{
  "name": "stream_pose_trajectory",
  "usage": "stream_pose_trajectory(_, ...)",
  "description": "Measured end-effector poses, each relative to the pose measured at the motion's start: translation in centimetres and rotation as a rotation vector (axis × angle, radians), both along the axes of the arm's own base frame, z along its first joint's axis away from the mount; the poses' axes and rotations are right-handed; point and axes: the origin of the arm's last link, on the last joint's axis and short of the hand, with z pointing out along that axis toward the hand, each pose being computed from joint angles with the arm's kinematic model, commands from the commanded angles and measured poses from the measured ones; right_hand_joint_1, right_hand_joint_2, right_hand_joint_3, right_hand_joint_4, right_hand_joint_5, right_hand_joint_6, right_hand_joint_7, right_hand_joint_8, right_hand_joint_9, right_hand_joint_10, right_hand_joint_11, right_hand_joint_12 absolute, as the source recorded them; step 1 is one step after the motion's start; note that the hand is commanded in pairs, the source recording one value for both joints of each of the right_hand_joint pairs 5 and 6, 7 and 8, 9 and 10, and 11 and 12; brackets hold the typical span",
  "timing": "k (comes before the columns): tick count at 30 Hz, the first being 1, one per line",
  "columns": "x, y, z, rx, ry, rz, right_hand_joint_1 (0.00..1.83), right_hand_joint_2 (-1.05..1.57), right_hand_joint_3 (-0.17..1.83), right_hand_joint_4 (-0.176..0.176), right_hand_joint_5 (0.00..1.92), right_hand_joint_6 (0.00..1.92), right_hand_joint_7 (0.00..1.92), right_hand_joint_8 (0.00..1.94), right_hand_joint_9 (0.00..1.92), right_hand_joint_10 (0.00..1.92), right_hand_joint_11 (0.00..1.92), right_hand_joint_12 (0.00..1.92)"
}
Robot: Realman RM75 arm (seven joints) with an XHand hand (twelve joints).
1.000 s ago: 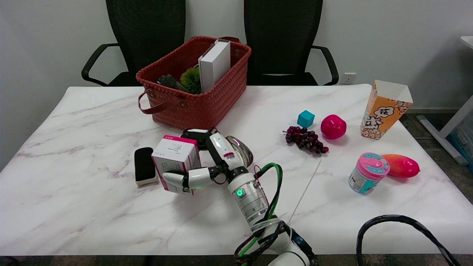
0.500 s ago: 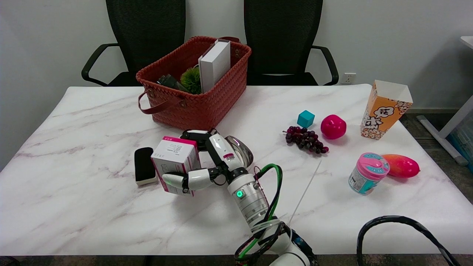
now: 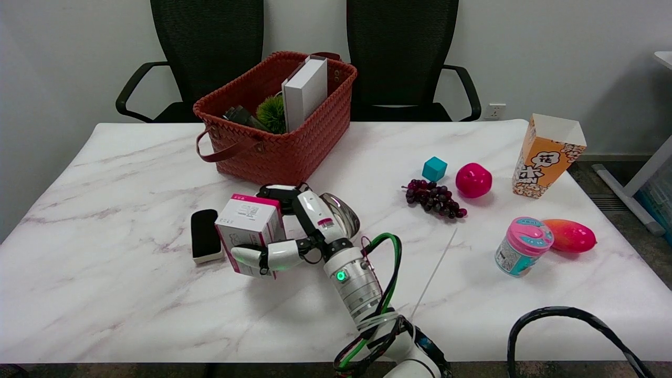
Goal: Pick up the white paper box.
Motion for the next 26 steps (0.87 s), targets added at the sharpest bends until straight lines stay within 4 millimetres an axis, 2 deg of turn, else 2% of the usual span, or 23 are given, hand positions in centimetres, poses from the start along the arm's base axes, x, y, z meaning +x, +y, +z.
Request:
stream_pose_trajectory(7, 0.2, -0.1, 0.2, -0.002, 0.000, 0.009, 1.11, 0.55, 0.65, 0.000, 0.89, 0.89, 1.20, 1.20, 1.11, 1.11, 0.83, 0.83)
stream_pose_trajectory(14, 2.0, -1.0, 1.0, -0.004, -0.002, 0.060, 1.12, 0.57, 0.63, 0.000, 0.86, 0.86, 1.20, 1.20, 1.11, 1.11, 0.82, 0.82)
stream_pose_trajectory(26, 8.0, -5.8, 3.7, 0.025, -0.004, 0.139, 1.13, 0.54, 0.65, 0.000, 0.82, 0.82, 1.19, 1.19, 1.11, 1.11, 0.80, 0.80)
